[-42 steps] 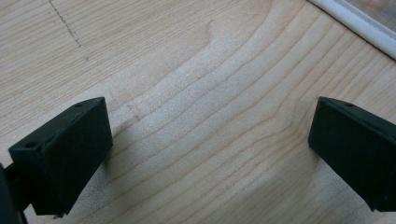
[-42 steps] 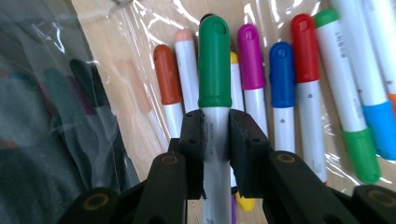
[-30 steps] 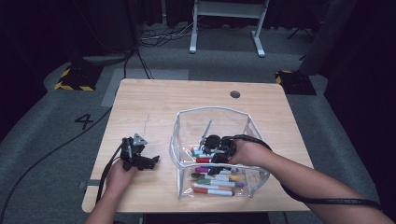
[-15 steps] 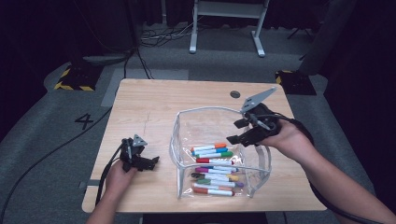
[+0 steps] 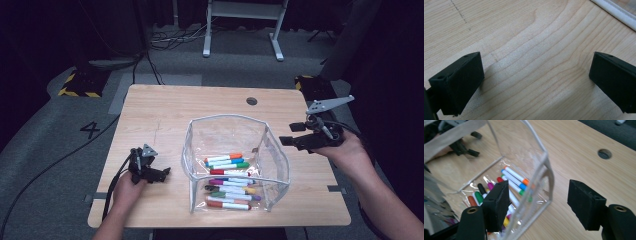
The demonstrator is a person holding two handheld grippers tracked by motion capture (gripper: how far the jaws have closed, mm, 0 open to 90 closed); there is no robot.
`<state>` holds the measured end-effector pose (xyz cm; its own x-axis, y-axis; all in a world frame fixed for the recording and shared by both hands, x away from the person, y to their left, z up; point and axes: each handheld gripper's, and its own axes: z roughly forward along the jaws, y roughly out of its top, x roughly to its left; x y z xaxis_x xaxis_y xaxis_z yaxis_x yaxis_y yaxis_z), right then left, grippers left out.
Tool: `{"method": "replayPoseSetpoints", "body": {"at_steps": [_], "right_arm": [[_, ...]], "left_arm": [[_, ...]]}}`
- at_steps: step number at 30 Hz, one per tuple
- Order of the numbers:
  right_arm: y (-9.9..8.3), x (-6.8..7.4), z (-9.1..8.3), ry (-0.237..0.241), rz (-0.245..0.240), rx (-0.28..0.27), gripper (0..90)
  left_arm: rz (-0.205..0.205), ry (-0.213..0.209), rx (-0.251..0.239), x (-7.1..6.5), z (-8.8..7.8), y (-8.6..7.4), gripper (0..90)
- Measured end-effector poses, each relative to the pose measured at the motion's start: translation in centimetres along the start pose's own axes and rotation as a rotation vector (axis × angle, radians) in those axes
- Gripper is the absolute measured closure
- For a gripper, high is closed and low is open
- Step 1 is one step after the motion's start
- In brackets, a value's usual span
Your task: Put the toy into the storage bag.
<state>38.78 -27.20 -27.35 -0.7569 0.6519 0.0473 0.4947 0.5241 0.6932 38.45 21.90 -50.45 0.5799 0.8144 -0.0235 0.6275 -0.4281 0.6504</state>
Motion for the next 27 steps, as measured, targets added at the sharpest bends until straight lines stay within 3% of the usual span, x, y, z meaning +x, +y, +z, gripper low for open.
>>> {"method": "replayPoseSetpoints", "body": {"at_steps": [1, 6, 7, 17, 22, 27], "right_arm": [[-1.4, -0.9, -0.3, -0.021, 0.036, -0.006, 33.6], [-3.7, -2.2, 0.1, -0.039, 0.086, 0.005, 32.4], [-5.6, -2.9, 0.7, -0.054, 0.114, 0.016, 31.7], [-14.6, -5.4, 5.3, -0.119, 0.235, 0.062, 28.9], [-18.9, -6.2, 8.1, -0.171, 0.257, 0.082, 28.3], [-20.6, -6.2, 9.2, -0.220, 0.237, 0.044, 23.2]], "left_arm": [[0.000, 0.000, 0.001, 0.0, 0.0, 0.0, 0.0], [-0.001, 0.001, -0.003, 0.0, 0.0, 0.0, 0.0], [0.000, 0.000, 0.000, 0.0, 0.0, 0.0, 0.0], [0.001, 0.000, 0.000, 0.0, 0.0, 0.0, 0.0], [-0.002, 0.003, -0.004, 0.0, 0.0, 0.0, 0.0], [-0.003, 0.004, -0.004, -0.1, 0.0, 0.0, 0.0]]}}
